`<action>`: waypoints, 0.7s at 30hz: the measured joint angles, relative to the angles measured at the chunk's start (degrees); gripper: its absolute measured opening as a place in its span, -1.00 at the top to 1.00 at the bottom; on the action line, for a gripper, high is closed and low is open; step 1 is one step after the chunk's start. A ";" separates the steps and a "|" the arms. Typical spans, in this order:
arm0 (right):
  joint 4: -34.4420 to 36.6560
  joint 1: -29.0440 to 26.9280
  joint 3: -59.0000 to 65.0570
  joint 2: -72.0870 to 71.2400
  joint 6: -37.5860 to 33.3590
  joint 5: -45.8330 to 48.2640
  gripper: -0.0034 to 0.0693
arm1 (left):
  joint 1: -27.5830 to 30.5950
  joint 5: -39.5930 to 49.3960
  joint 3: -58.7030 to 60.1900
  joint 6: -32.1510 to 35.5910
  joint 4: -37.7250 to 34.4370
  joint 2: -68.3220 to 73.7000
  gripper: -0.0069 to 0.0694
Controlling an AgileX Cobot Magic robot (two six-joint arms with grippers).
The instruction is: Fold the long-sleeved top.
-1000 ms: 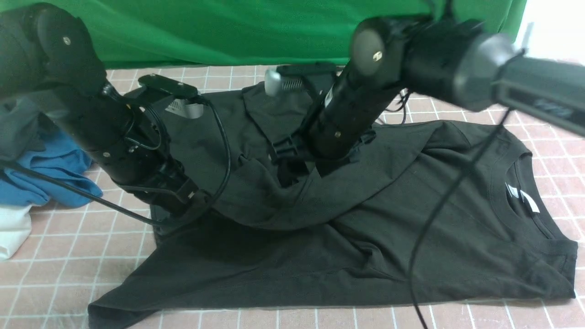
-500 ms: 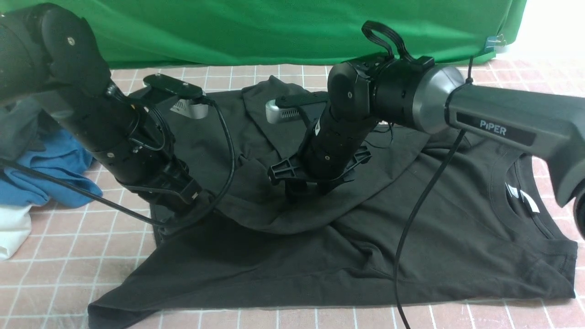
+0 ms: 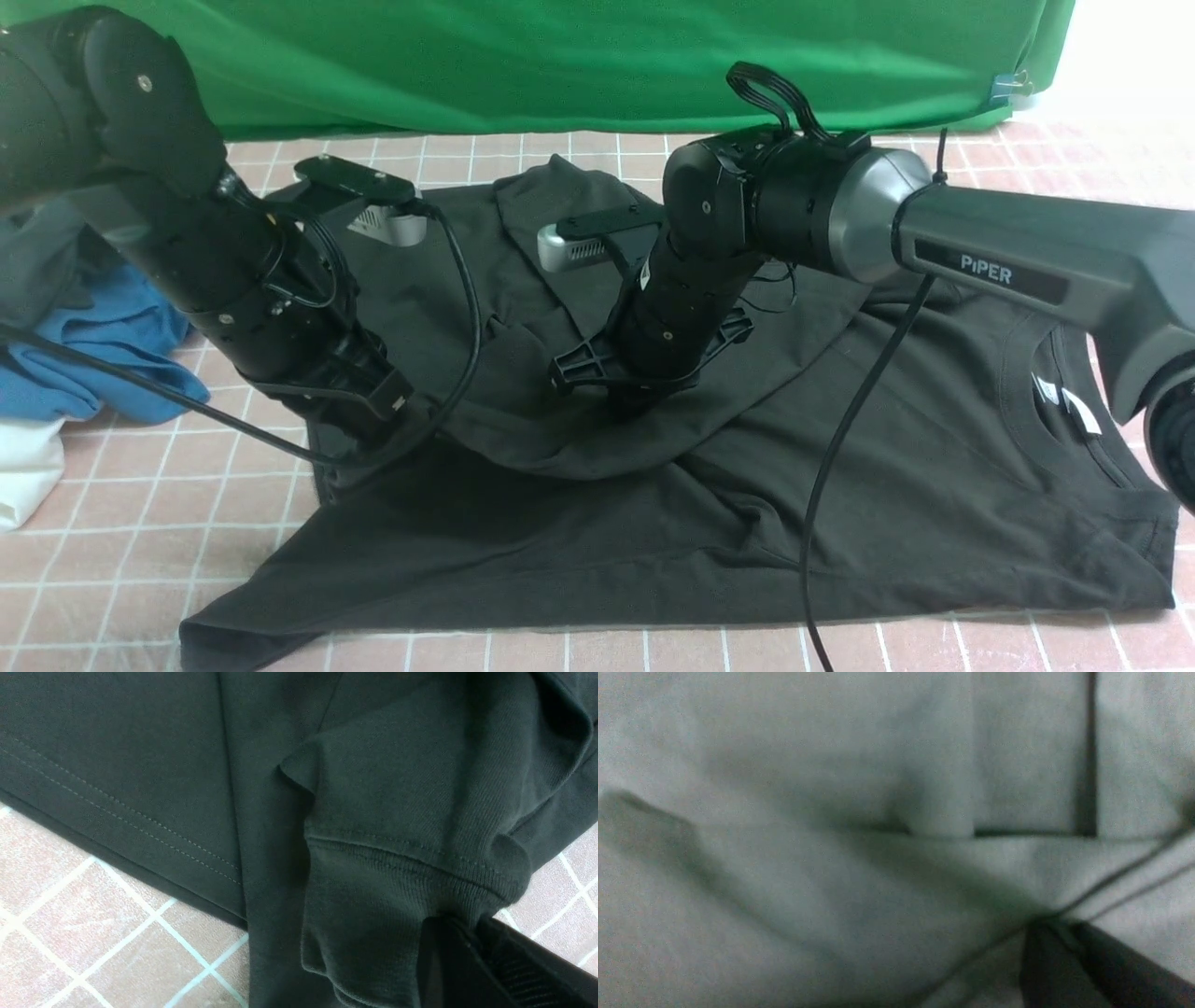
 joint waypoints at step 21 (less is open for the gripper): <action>2.40 1.14 0.29 -9.78 -45.95 12.12 0.54 | -5.30 5.21 0.00 -3.04 6.18 -3.29 0.73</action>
